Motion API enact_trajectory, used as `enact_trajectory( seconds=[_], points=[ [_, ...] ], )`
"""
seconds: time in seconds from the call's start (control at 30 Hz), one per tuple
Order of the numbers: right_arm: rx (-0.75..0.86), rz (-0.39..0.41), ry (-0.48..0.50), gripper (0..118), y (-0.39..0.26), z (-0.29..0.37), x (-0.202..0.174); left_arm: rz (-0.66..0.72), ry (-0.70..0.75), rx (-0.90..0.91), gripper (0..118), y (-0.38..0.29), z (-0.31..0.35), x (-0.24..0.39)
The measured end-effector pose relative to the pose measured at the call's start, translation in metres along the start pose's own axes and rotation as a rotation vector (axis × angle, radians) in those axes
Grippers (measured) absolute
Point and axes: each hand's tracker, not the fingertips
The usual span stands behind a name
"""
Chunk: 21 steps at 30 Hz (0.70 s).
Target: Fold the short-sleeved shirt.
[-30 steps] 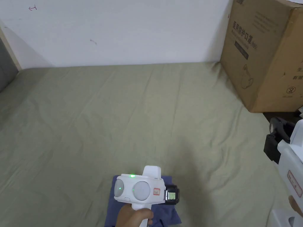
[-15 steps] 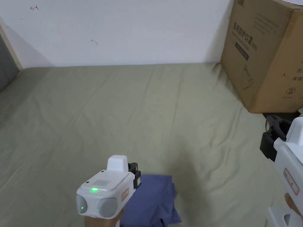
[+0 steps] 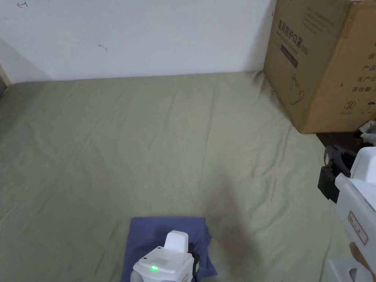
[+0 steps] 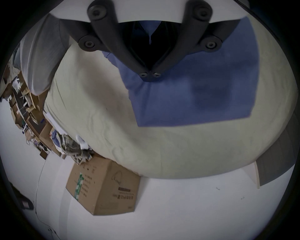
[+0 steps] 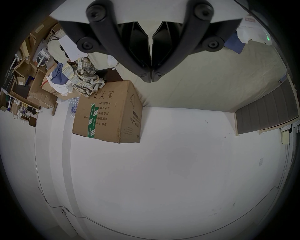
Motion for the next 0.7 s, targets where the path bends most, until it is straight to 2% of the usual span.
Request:
enact_trajectory(
  seconds=[0.13,0.33,0.5,0.7],
  points=[
    [-0.015,-0.002,-0.017,0,-0.005,0.0,0.008,-0.062,0.004,-0.013,0,0.0,0.0,0.021],
    [-0.016,-0.013,-0.025,0,-0.005,0.008,0.007,-0.024,0.007,-0.03,0,0.016,0.016,0.022],
    [0.005,-0.009,-0.006,0,0.003,0.013,0.0,-0.019,-0.005,0.19,0,0.059,0.072,0.013],
    [0.051,-0.006,0.033,0,0.016,0.019,-0.014,-0.082,0.084,0.429,0,0.119,0.139,-0.032]
  ],
)
